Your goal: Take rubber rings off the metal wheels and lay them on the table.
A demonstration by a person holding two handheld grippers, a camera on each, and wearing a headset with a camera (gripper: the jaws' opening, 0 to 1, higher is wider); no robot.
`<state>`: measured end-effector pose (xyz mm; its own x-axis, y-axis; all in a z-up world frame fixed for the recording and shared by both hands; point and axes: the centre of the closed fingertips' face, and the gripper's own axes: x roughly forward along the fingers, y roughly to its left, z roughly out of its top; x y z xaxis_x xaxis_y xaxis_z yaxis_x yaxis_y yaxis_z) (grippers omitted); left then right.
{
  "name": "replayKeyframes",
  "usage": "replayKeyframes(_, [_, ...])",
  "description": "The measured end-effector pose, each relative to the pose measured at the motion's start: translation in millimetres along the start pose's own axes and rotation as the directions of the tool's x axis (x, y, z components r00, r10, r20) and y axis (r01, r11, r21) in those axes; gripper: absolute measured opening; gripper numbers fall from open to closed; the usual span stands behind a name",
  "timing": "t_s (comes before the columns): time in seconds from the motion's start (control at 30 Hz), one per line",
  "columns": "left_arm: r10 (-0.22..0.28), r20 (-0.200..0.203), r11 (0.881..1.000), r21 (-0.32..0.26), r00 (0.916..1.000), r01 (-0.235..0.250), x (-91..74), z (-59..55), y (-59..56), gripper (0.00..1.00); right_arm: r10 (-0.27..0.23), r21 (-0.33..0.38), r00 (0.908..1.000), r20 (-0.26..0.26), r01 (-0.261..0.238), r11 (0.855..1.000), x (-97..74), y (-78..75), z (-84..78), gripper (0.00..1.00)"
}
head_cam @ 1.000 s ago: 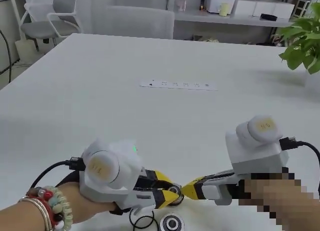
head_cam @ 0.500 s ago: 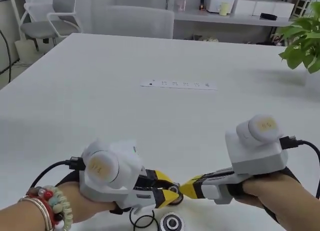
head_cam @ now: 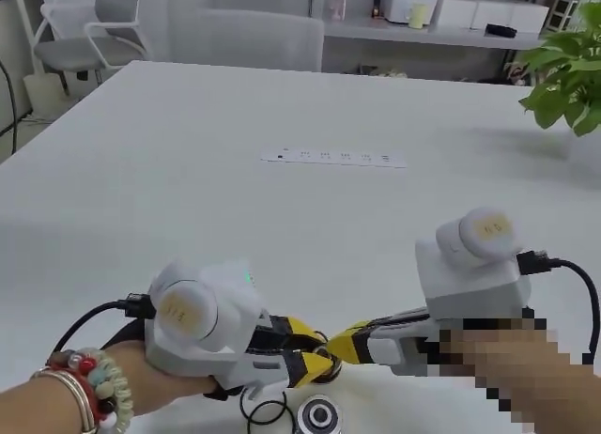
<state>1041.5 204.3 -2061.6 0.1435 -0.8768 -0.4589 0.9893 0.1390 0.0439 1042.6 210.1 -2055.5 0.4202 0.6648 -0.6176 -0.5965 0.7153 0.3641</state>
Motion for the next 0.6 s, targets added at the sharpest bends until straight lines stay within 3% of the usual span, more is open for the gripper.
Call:
replayKeyframes(0.2, [0.004, -0.023, 1.0, -0.013, 0.9997, -0.004, 0.6, 0.7, 0.0, 0.09, -0.033, 0.036, 0.999, -0.029, 0.034, 0.999, 0.5, -8.6, -7.8, 0.0])
replayKeyframes(0.43, [-0.007, -0.056, 1.0, -0.017, 0.9984, 0.006, -1.1, 0.1, 0.1, 0.1, -0.038, 0.064, 0.9992, -0.015, 0.039, 0.997, -1.8, -11.3, -5.6, 0.0])
replayKeyframes(0.6, [-0.025, -0.064, 0.999, 0.021, 0.9976, 0.027, -4.7, 5.4, -3.5, 0.17, -0.037, 0.074, 0.9993, -0.007, 0.037, 0.997, -3.1, -11.3, -4.0, 0.0])
